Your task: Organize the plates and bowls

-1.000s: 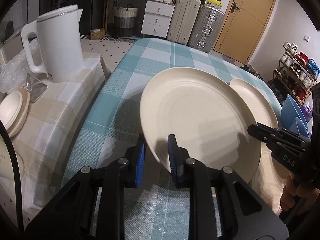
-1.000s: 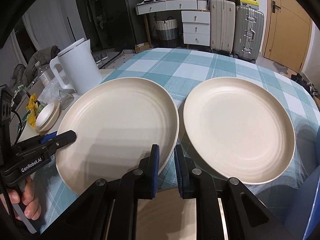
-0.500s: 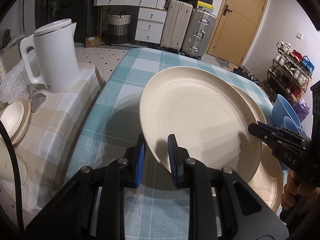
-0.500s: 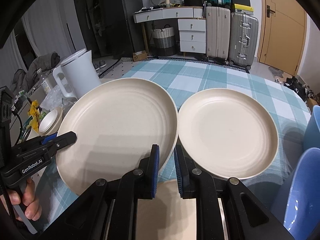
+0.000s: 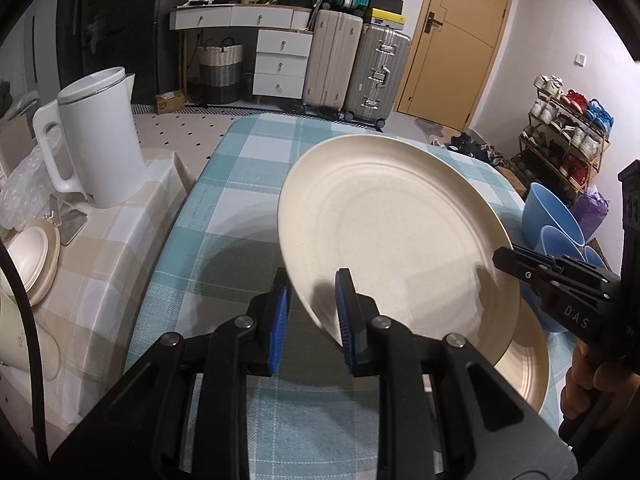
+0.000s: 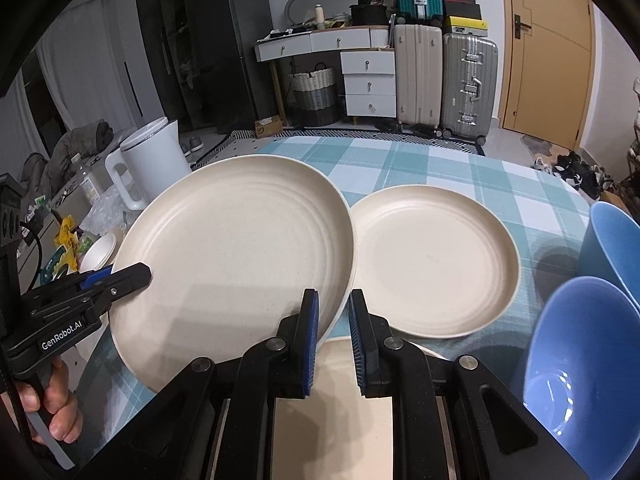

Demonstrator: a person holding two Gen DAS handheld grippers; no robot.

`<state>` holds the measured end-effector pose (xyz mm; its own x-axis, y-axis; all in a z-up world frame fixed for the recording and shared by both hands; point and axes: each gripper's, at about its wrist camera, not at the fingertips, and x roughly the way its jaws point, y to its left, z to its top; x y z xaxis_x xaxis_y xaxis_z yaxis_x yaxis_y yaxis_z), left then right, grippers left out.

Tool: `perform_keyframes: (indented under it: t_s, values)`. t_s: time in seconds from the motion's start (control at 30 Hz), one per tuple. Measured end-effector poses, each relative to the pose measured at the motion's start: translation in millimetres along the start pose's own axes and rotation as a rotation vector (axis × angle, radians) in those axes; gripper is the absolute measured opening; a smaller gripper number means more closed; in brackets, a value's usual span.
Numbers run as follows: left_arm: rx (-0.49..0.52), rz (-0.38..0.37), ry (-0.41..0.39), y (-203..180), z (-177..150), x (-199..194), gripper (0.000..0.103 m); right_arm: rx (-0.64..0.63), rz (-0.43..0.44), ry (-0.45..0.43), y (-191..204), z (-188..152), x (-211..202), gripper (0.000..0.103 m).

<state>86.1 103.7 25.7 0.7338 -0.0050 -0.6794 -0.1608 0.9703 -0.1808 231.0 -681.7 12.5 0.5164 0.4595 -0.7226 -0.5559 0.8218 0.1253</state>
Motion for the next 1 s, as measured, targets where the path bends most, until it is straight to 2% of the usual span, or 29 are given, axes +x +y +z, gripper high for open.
perform_keyframes:
  t_s: [0.37,1.0]
  values:
    - [0.065,-0.022,-0.021,-34,0,-21,0.019,0.034,-0.032,-0.035,-14,-12,-35,0.016]
    - [0.153,-0.066,-0.01,-86,-16,-40,0.019,0.103,-0.086,-0.063,-38,-42,-81,0.016]
